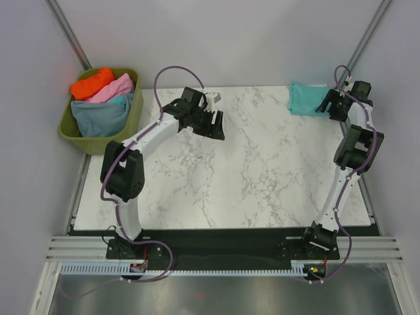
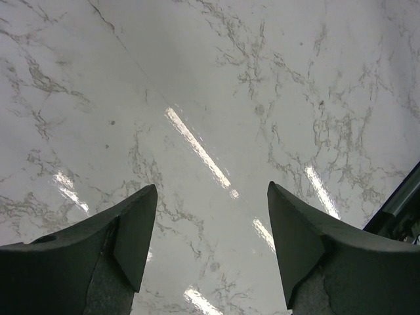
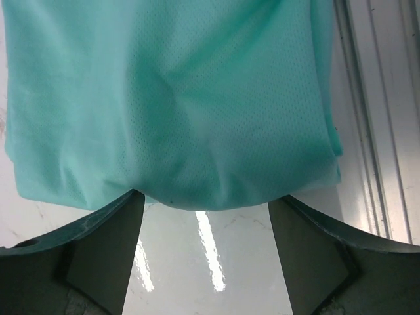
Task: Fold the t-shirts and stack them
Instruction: Neatly place the folded tshirt to the corner
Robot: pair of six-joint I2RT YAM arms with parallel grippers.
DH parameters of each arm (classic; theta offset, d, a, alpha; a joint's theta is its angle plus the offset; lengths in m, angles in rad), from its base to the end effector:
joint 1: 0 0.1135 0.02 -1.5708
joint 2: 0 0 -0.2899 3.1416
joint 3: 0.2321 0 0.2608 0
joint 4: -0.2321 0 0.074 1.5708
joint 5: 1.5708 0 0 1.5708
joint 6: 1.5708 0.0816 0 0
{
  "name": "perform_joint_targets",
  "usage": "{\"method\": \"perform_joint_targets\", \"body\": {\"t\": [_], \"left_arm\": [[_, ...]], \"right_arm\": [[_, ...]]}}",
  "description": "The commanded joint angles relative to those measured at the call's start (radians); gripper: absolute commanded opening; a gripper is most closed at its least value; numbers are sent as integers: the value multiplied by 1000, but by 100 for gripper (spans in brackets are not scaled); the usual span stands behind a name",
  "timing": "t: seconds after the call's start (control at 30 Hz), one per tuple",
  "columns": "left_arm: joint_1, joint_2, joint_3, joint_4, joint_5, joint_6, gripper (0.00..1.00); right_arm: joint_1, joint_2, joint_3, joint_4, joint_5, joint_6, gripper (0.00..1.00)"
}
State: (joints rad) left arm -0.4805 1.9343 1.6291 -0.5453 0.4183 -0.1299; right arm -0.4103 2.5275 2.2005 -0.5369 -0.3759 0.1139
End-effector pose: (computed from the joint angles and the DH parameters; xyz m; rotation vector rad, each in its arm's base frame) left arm 0.4114 -0.2518 0.2537 0.6243 2.3943 -0.7784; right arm 0.5749 -0.2174 0.1418 0.4541 2.3356 0.3172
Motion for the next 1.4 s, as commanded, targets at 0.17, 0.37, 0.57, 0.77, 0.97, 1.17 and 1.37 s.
{"method": "perform_joint_targets", "body": {"t": [0.17, 0.37, 0.57, 0.77, 0.97, 1.17, 1.37], "left_arm": [[-10, -38, 8, 11, -13, 15, 76], [-10, -17, 23, 22, 11, -5, 76], [-10, -15, 35, 28, 42, -27, 76], [-12, -84, -26, 19, 8, 6, 76], [-21, -142, -109, 8, -42, 49, 76], [-46, -141, -114, -4, -75, 67, 77], [-58, -115, -74, -4, -79, 62, 77]], "right_arm": [[-12, -77, -45, -1, -39, -46, 84], [42, -317, -255, -6, -349, 13, 84], [120, -311, -230, 138, -494, 209, 85], [172, -162, -124, 166, -459, 214, 86], [211, 2, 39, 218, -426, 234, 87], [231, 66, 110, 262, -370, 264, 88], [232, 51, 90, 261, -334, 244, 89]]}}
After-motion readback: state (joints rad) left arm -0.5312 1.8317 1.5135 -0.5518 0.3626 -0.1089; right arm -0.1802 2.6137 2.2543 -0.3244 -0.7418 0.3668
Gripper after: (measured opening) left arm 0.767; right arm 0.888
